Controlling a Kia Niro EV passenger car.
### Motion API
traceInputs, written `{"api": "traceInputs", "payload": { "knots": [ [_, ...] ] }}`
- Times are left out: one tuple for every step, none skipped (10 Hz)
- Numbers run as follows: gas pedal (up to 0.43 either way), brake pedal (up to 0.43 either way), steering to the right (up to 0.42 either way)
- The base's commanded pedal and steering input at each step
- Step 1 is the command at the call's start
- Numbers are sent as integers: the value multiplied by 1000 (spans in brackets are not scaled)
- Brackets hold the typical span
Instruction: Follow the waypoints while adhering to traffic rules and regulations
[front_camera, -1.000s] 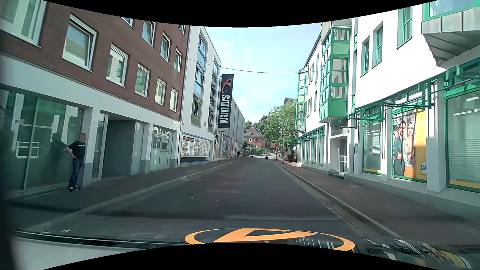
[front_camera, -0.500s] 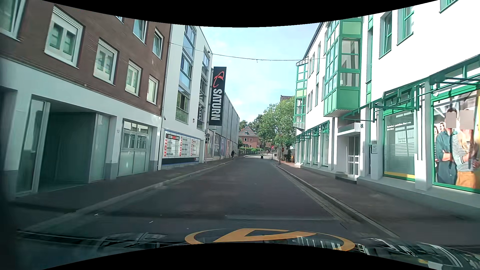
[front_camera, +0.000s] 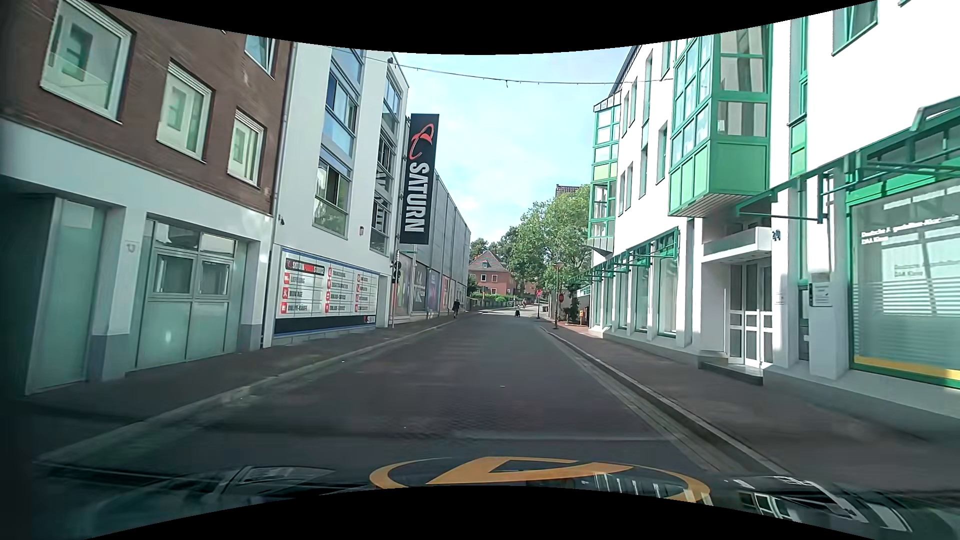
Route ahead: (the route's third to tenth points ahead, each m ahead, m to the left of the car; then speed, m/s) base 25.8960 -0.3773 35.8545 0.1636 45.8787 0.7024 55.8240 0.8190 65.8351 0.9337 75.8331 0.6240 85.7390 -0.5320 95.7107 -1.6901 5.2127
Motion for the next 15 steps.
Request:
{"api": "traceInputs", "payload": {
  "knots": [
    [118, 0, 28],
    [118, 0, 29],
    [98, 0, 30],
    [98, 0, 29],
    [87, 0, 25],
    [87, 0, 24],
    [87, 0, 21],
    [79, 0, 16],
    [79, 0, 13],
    [79, 0, 9],
    [79, 0, 2],
    [79, 0, -4],
    [79, 0, -6],
    [79, 0, -6],
    [79, 0, -7]
  ]
}}
